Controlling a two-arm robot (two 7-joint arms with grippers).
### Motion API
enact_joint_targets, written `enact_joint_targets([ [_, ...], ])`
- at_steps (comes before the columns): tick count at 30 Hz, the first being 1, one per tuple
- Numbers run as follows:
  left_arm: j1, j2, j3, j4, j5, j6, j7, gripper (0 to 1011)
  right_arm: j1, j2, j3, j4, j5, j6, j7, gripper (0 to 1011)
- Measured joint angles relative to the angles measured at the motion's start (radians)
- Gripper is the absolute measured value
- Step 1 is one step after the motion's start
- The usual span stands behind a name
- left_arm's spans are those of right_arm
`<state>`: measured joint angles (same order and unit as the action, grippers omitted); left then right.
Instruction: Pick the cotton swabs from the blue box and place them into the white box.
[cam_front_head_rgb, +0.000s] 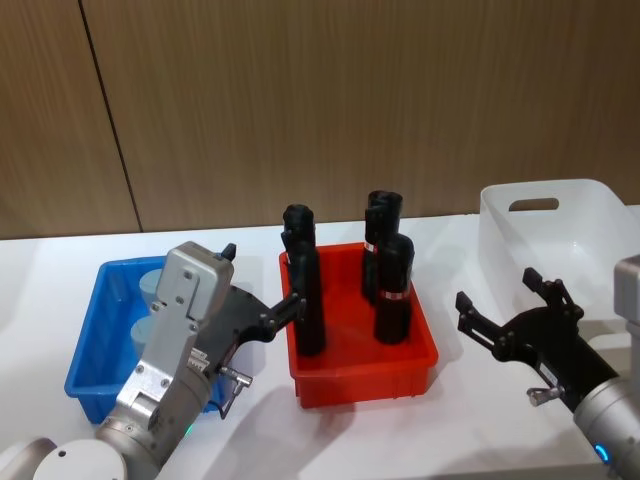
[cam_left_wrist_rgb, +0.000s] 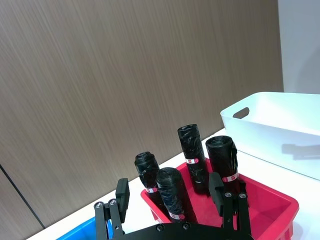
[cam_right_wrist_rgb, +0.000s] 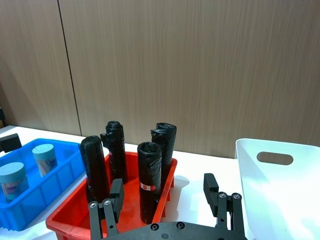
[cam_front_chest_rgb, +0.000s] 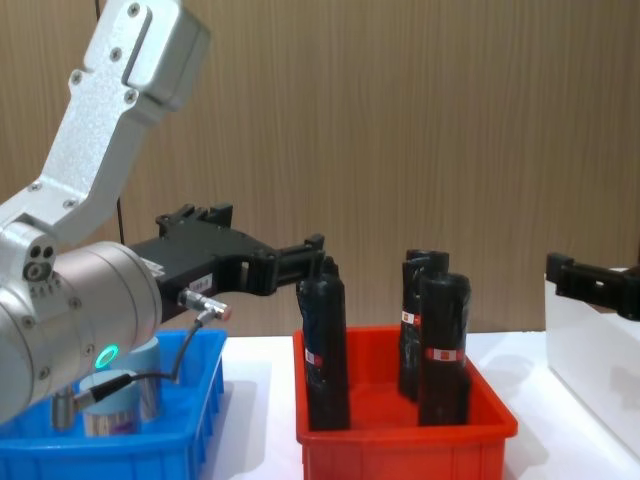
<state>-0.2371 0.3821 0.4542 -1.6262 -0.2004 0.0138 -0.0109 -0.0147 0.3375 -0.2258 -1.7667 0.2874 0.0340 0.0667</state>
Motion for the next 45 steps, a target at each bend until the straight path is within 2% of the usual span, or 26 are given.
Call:
enact_joint_targets([
  [45, 0.000, 0.000, 0.000, 0.000, 0.000, 0.000, 0.000, 1004, 0.000, 0.000, 0.000, 0.000, 0.000, 0.000, 0.000, 1002],
])
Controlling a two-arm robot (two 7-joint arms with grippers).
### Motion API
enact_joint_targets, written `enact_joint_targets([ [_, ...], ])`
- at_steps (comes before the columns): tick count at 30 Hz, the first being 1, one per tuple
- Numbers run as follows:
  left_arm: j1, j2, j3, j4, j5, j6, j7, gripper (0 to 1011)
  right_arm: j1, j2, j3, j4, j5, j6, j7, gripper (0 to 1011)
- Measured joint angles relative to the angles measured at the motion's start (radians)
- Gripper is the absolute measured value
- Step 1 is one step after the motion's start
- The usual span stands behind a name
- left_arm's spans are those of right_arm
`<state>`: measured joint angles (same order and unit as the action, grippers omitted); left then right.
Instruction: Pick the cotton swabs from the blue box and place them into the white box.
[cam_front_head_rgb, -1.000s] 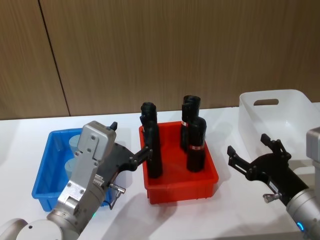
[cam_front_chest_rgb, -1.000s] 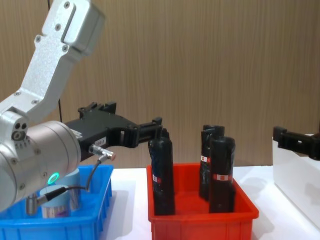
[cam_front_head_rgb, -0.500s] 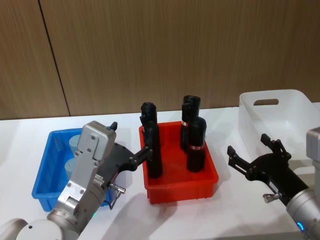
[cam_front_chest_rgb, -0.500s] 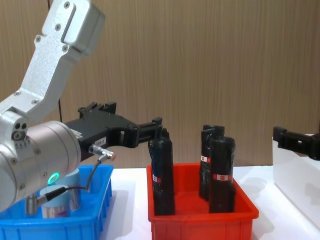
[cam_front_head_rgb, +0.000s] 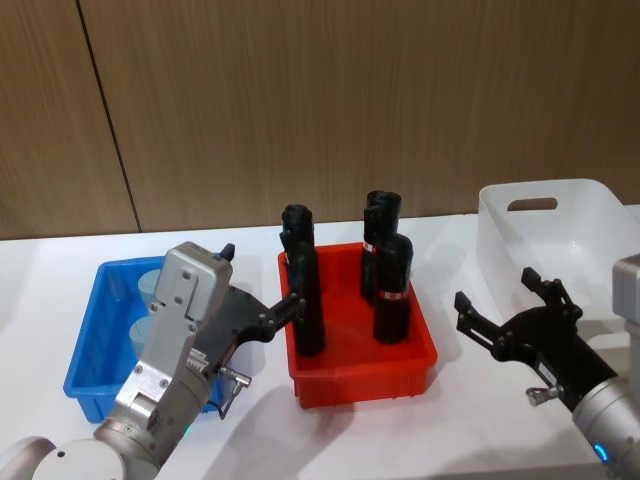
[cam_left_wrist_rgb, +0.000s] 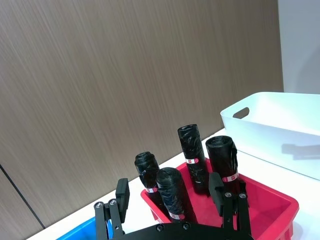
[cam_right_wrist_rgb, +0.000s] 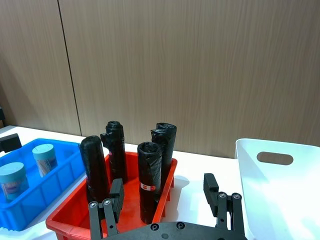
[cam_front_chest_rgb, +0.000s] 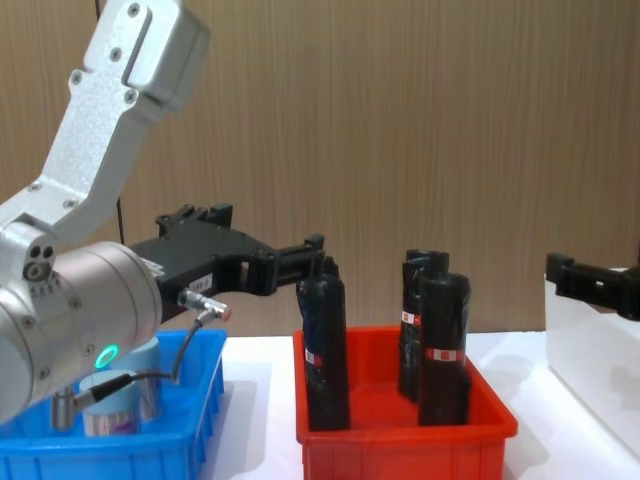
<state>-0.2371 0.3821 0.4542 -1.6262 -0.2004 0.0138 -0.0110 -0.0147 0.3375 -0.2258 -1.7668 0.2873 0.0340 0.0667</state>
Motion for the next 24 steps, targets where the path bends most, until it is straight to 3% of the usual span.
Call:
enact_joint_targets([
  [17, -0.024, -0.002, -0.024, 0.031, -0.009, 0.049, -0.016, 1004, 0.000, 0.000, 0.000, 0.000, 0.000, 0.000, 0.000, 1002],
  [24, -0.034, 0.009, -0.051, 0.061, -0.047, 0.084, -0.017, 1004, 0.000, 0.000, 0.000, 0.000, 0.000, 0.000, 0.000, 1002],
])
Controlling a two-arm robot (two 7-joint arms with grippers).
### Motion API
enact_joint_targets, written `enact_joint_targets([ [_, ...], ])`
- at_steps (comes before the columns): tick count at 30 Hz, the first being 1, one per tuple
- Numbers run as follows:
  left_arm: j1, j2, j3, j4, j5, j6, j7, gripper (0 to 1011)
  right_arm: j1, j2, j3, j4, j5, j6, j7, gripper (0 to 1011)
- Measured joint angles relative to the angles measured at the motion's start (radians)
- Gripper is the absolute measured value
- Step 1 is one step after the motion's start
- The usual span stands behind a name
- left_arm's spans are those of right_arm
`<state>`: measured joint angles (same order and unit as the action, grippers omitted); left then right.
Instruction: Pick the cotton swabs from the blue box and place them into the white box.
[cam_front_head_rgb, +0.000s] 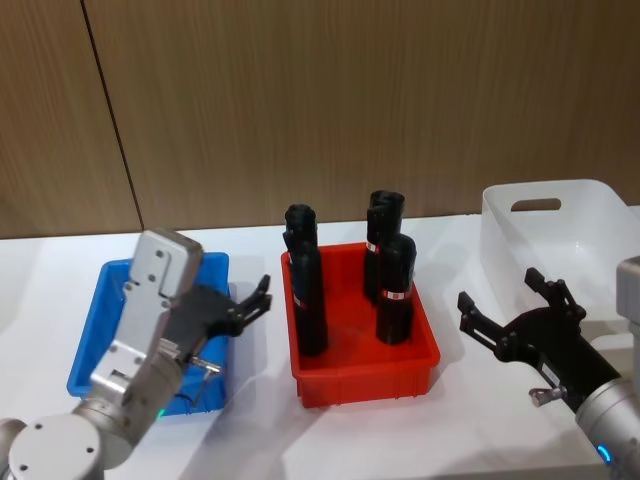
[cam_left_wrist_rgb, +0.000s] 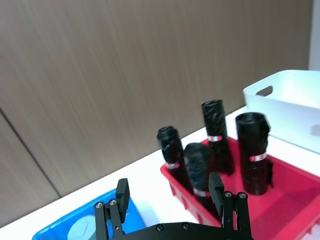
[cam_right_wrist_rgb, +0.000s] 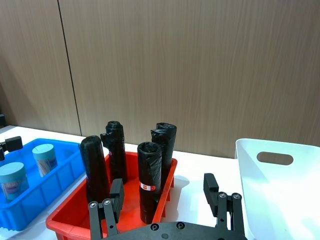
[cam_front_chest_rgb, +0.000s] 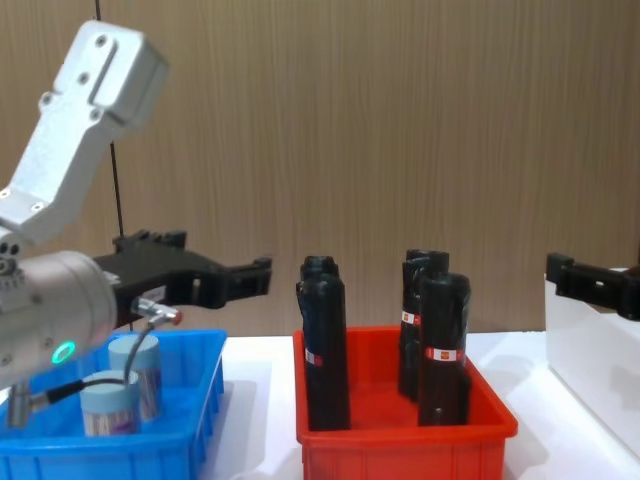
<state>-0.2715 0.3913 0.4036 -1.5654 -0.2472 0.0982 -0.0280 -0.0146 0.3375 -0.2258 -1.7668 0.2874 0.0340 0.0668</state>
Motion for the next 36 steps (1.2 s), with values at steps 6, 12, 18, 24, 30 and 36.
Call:
enact_joint_targets([
  [6, -0.010, 0.006, -0.022, 0.036, -0.044, 0.015, 0.000, 1004, 0.000, 0.000, 0.000, 0.000, 0.000, 0.000, 0.000, 1002],
  [12, -0.019, 0.008, -0.042, 0.078, -0.086, 0.017, 0.000, 1004, 0.000, 0.000, 0.000, 0.000, 0.000, 0.000, 0.000, 1002],
  [18, -0.029, 0.009, -0.061, 0.124, -0.127, 0.012, 0.001, 1004, 0.000, 0.000, 0.000, 0.000, 0.000, 0.000, 0.000, 1002],
  [24, -0.039, 0.009, -0.078, 0.169, -0.165, 0.006, 0.002, 1004, 0.000, 0.000, 0.000, 0.000, 0.000, 0.000, 0.000, 1002],
  [30, -0.053, 0.007, -0.093, 0.221, -0.195, 0.002, -0.006, 1004, 0.000, 0.000, 0.000, 0.000, 0.000, 0.000, 0.000, 1002],
  [36, -0.069, 0.004, -0.102, 0.266, -0.208, 0.002, -0.026, 1004, 0.000, 0.000, 0.000, 0.000, 0.000, 0.000, 0.000, 1002],
])
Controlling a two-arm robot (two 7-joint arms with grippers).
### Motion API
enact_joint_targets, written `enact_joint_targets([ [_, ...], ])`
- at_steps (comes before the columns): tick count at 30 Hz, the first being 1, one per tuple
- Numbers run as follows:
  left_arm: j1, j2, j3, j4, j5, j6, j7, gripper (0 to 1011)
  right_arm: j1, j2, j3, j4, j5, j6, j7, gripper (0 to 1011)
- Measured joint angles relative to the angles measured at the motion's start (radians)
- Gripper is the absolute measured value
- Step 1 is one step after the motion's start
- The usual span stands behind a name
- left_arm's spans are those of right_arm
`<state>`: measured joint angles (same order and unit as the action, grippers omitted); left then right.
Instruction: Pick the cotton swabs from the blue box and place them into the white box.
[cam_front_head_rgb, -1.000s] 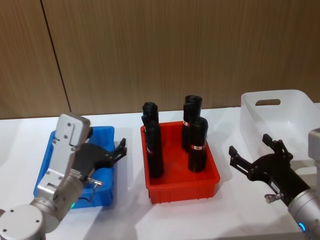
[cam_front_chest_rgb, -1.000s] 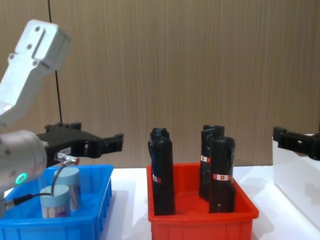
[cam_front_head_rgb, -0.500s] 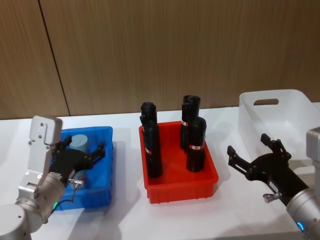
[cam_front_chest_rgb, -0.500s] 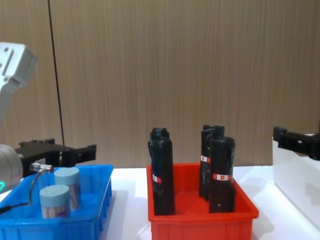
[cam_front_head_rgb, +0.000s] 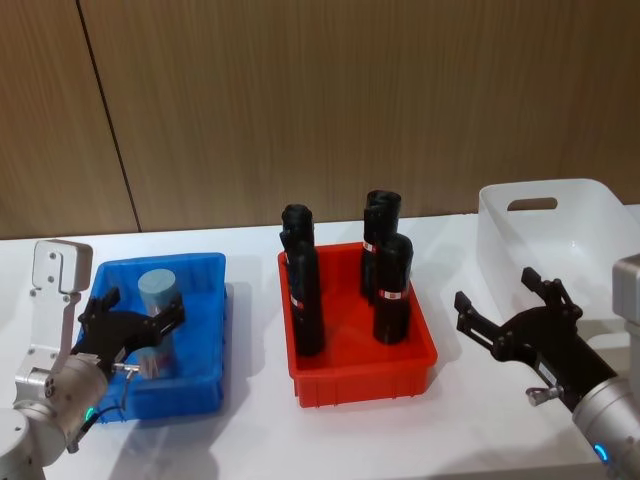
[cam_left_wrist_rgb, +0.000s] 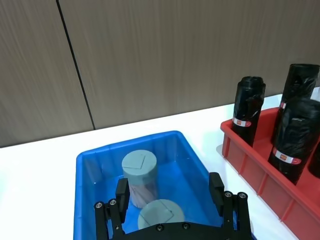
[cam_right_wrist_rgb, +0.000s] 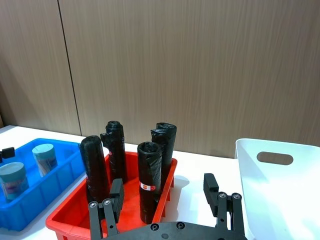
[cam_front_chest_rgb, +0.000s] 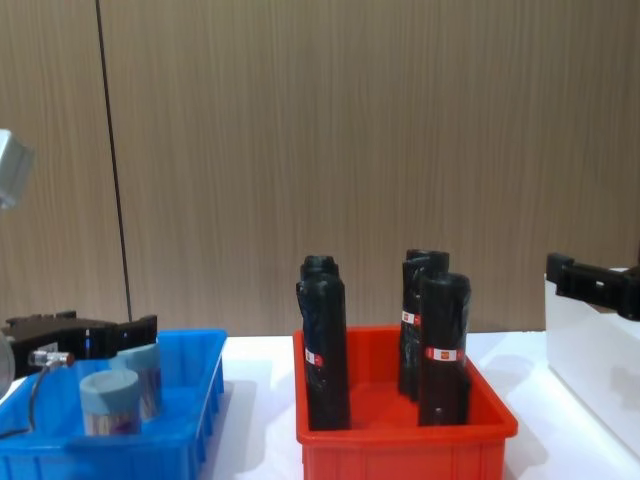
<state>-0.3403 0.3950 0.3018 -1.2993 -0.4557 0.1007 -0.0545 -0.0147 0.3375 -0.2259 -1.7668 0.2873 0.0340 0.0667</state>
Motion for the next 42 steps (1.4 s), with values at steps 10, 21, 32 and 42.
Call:
enact_joint_targets([
  [10, -0.039, -0.011, -0.010, 0.089, -0.005, 0.008, -0.056, 1004, 0.000, 0.000, 0.000, 0.000, 0.000, 0.000, 0.000, 1002],
  [21, -0.073, -0.023, -0.013, 0.165, -0.005, 0.018, -0.102, 1004, 0.000, 0.000, 0.000, 0.000, 0.000, 0.000, 0.000, 1002],
  [32, -0.088, -0.033, -0.013, 0.207, -0.012, 0.025, -0.130, 1004, 0.000, 0.000, 0.000, 0.000, 0.000, 0.000, 0.000, 1002],
  [42, -0.093, -0.038, -0.011, 0.221, -0.016, 0.032, -0.142, 870, 0.000, 0.000, 0.000, 0.000, 0.000, 0.000, 0.000, 1001],
])
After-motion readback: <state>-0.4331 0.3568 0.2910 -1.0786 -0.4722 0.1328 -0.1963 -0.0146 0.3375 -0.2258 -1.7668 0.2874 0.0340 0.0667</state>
